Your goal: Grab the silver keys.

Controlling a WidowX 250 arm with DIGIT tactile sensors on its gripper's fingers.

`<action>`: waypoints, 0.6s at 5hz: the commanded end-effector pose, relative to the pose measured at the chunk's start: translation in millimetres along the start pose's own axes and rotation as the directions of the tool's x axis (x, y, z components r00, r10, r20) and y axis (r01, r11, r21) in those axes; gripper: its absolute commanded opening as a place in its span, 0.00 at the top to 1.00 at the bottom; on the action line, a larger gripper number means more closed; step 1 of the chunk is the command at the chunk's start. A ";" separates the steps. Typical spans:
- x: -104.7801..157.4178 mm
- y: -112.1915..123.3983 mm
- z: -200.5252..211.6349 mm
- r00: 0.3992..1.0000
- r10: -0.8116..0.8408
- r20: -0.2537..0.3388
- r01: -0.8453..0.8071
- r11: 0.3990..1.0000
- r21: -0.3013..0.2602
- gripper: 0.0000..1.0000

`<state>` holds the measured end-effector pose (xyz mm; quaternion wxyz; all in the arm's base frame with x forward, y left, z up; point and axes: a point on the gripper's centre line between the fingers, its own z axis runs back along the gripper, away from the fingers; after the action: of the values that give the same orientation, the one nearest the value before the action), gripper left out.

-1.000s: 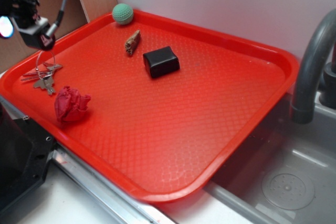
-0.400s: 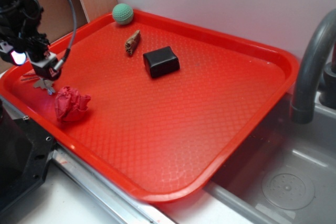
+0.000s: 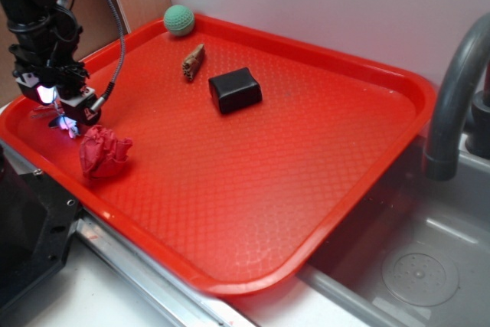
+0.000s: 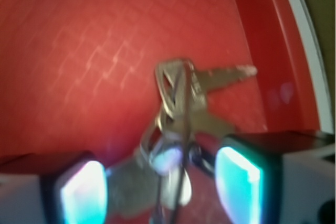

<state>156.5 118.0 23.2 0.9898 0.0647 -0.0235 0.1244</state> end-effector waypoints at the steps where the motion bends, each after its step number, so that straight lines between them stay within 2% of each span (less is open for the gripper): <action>1: 12.3 2.3 12.3 0.999 0.012 0.036 -0.012 1.000 -0.003 1.00; 2: 14.9 0.7 41.1 0.999 -0.034 0.006 0.033 0.999 0.029 1.00; 3: 20.0 -9.0 92.9 0.996 -0.066 0.062 0.064 0.998 0.029 1.00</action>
<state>169.3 98.4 101.8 0.9926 0.0733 -0.0282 0.0924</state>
